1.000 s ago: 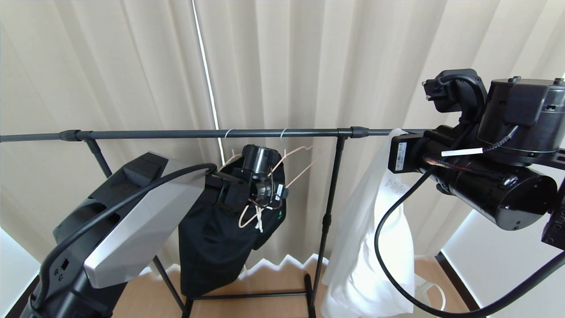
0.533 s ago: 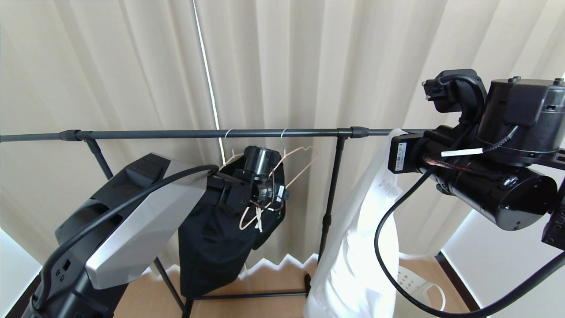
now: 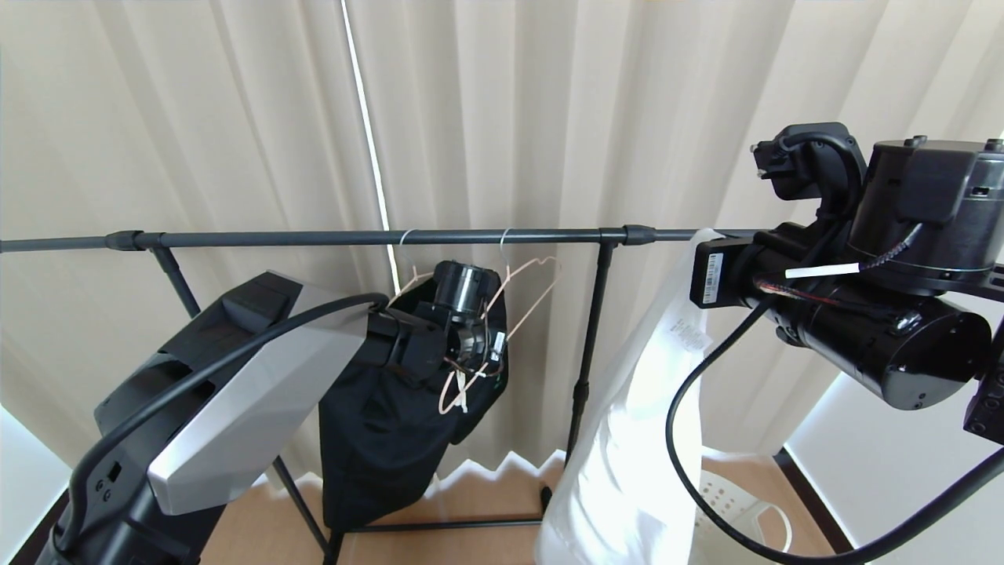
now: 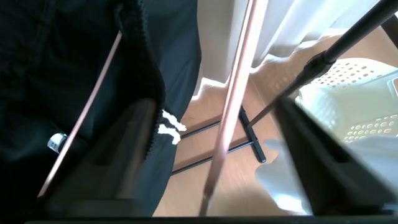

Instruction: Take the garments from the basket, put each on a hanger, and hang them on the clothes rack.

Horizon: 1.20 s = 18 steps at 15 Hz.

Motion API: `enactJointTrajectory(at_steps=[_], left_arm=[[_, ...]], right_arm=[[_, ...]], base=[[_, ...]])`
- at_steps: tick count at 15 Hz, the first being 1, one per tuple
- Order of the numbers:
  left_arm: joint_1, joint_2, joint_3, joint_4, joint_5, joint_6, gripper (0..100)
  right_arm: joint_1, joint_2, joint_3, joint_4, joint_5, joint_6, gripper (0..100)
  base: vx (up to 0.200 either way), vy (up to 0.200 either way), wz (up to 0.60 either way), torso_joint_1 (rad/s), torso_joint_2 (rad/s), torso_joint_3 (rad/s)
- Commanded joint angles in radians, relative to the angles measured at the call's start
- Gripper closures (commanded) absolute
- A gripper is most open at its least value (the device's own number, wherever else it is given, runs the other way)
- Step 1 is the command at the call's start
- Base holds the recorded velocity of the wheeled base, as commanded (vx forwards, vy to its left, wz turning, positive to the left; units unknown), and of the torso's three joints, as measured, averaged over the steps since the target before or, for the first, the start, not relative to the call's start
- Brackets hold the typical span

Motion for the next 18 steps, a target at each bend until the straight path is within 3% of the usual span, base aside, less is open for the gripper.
enactJointTrajectory(at_steps=[1, 13, 15, 18], left_arm=[[0.001, -0.01, 0.005, 0.0, 0.001, -0.003, 100], [0.001, -0.046, 0.014, -0.002, 0.005, -0.005, 100], [-0.009, -0.083, 0.047, -0.002, 0.013, -0.009, 100], [-0.044, -0.217, 0.217, -0.078, 0.018, -0.002, 100]], right_arm=[[0.0, 0.0, 0.0, 0.0, 0.0, 0.0, 100], [0.0, -0.005, 0.007, 0.0, 0.0, -0.01, 100], [0.0, -0.002, 0.009, -0.013, 0.0, -0.013, 100], [0.0, 0.006, 0.024, -0.057, 0.0, -0.038, 100]], base=[[0.0, 0.0, 0.0, 0.0, 0.0, 0.0], [0.0, 0.0, 0.0, 0.0, 0.0, 0.0], [0.0, 0.0, 0.0, 0.0, 0.0, 0.0], [0.0, 0.0, 0.0, 0.0, 0.0, 0.0]])
